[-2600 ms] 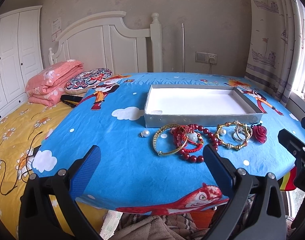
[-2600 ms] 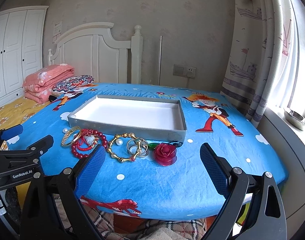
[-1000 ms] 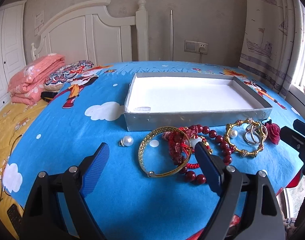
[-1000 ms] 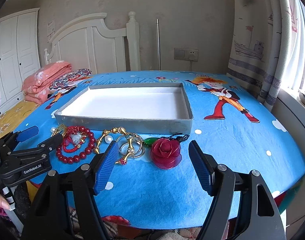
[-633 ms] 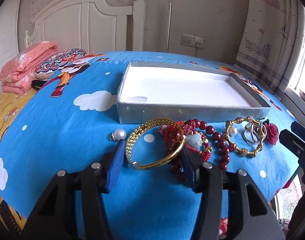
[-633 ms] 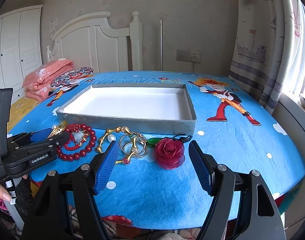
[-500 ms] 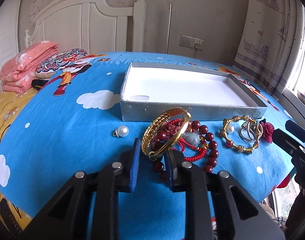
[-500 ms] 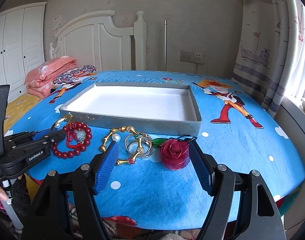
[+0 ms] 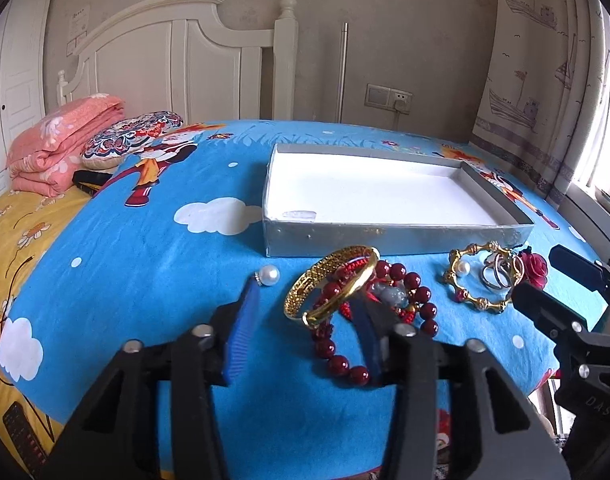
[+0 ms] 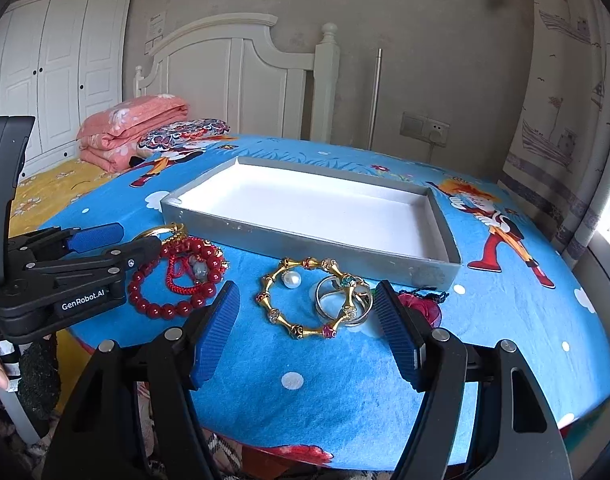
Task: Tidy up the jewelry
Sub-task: 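Grasp the gold bangle with the left tool while the right tool grasps the red bead bracelet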
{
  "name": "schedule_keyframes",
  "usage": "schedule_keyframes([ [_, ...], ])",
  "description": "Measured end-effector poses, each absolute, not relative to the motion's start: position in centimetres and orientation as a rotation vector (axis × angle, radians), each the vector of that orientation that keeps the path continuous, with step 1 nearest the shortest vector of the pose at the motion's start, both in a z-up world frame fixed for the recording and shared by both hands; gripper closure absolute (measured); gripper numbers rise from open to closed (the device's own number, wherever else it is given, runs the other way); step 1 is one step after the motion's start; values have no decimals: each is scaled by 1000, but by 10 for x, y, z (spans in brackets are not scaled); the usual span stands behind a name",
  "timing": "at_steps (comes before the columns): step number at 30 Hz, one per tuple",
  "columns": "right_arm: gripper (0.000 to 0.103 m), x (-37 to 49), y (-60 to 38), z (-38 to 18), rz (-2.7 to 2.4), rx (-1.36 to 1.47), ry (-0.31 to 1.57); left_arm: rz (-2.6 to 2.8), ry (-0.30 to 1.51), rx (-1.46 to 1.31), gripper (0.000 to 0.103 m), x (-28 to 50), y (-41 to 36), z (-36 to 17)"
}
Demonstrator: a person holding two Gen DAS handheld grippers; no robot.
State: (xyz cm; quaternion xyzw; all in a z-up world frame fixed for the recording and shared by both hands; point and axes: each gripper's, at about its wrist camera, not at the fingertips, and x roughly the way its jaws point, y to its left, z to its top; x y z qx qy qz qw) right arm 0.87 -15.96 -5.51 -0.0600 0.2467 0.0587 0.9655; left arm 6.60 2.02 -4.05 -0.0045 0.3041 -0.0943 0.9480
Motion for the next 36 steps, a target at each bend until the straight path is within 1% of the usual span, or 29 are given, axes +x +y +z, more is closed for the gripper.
schedule_keyframes([
  [2,36,9,-160,-55,117,-119,498,-196,621,-24,87,68,21,-40],
  [3,36,9,-160,-55,119,-121,499,-188,609,-22,93,66,21,-38],
  [10,37,20,-141,-59,217,-141,526,-97,521,45,94,53,23,-23],
  [15,43,31,-124,-65,288,-131,563,-12,476,71,94,41,36,-16],
  [17,49,35,-118,-67,298,-131,574,6,470,74,94,38,40,-15],
  [20,54,43,-113,-68,309,-117,590,22,469,72,94,34,46,-18],
  [28,60,58,-95,-70,299,-129,602,53,476,39,94,31,60,-21],
  [30,63,58,-97,-73,300,-125,617,55,476,34,94,32,61,-22],
  [33,74,60,-99,-76,317,-112,637,47,485,27,94,34,61,-24],
  [35,88,56,-97,-75,330,-121,620,42,487,33,94,33,58,-26],
  [36,89,52,-96,-73,327,-128,598,41,488,36,94,34,57,-26],
])
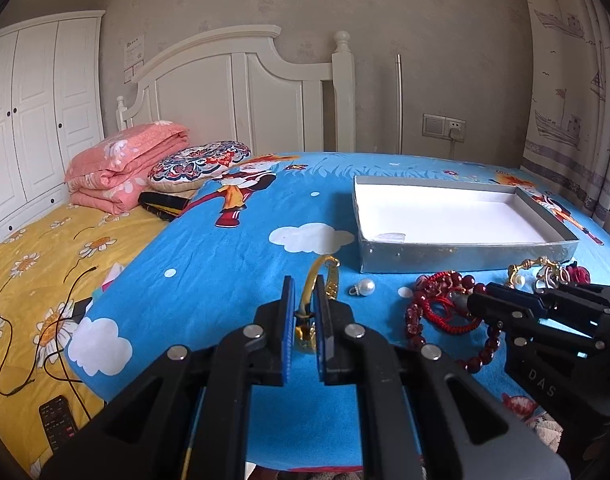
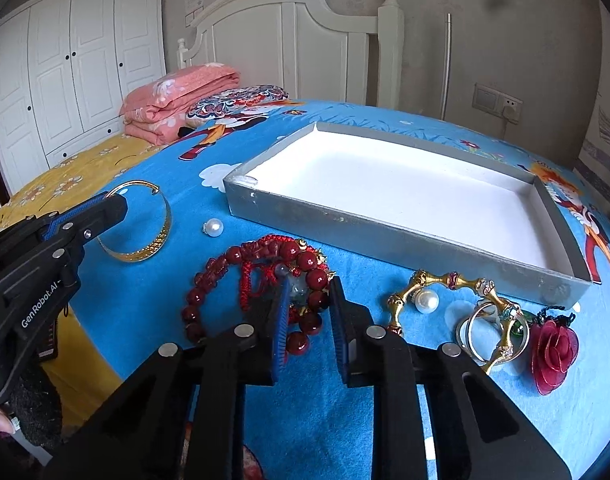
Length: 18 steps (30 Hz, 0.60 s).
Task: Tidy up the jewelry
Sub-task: 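Grasp the gold bangle with the left tool while the right tool grasps the red bead bracelet, then carry the gold bangle with the left tool while the right tool carries the bead bracelet into the tray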
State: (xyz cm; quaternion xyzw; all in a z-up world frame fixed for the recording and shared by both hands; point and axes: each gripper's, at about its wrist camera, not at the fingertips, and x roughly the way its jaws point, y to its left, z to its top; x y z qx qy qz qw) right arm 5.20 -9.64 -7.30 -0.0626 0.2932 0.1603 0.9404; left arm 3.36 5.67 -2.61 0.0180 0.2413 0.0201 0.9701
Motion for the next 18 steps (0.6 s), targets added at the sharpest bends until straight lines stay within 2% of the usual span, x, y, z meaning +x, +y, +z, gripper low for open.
schedule_keyframes([
  [18,89,2,-104,-31,310,-158,357,29,446,76,94,22,41,-21],
])
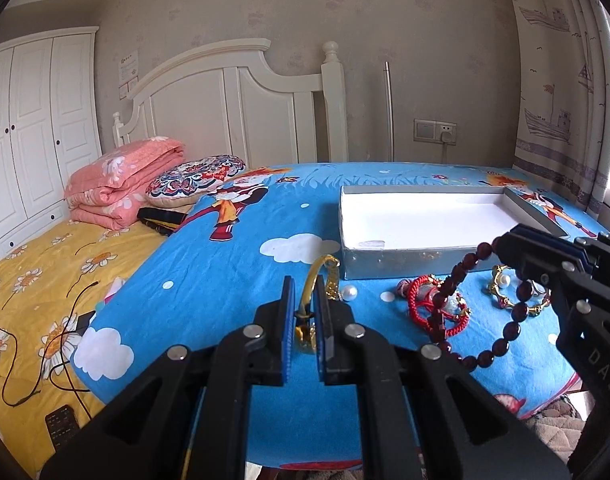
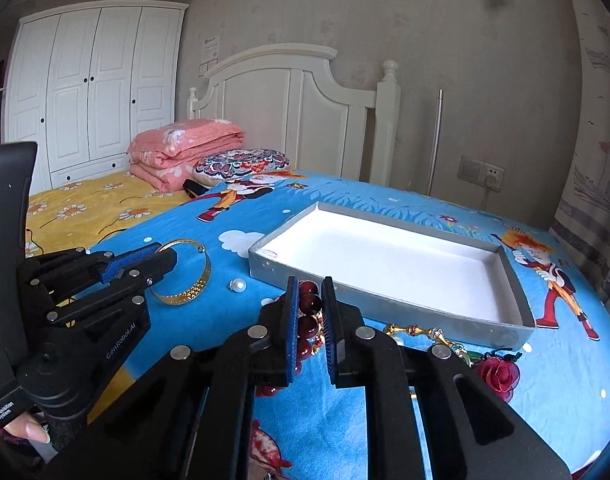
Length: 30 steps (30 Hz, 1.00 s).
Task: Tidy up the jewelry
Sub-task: 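Carry the gold bangle with the left tool while the right tool carries the bead bracelet into the tray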
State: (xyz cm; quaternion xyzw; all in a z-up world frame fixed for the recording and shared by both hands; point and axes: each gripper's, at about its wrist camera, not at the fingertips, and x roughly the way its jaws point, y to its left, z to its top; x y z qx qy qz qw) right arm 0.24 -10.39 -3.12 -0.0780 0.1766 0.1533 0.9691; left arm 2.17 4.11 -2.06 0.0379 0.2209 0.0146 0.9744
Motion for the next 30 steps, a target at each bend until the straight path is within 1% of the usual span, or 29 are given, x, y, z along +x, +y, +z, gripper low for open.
schedule_keyframes([
  [16,89,-19,-121,-25,228,-164,322,-6,412,54,94,11,28,-10],
  [30,89,-38,-161,-10,120,-94,255,-79,359,73,94,1,-13,5],
])
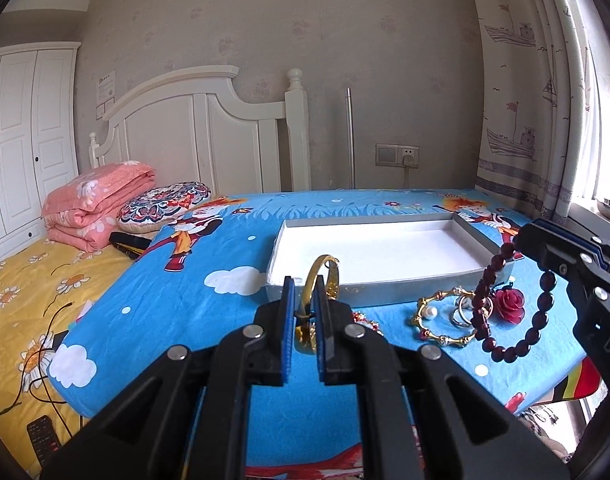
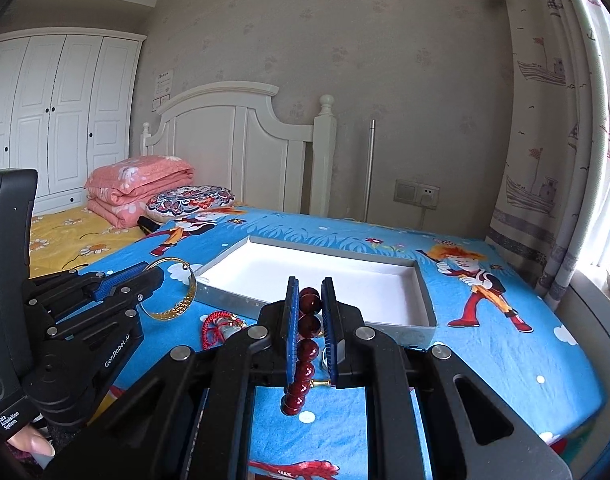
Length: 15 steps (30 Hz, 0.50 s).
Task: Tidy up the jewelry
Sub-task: 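Carry the gold bangle with the left tool while the right tool carries the bead bracelet into the tray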
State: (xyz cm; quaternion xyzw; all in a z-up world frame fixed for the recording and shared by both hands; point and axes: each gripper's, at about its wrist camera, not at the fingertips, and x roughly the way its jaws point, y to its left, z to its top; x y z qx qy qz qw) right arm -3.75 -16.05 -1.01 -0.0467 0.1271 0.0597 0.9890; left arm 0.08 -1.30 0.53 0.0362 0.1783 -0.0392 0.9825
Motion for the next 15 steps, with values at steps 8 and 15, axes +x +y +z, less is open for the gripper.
schedule_keyframes([
  [8,89,-34,-174,-8,98,-64,258,-101,351,91,94,2,-27,8],
  [15,89,-18,-171,-1,85,-103,236,-107,376,66,94,25,-26,13],
])
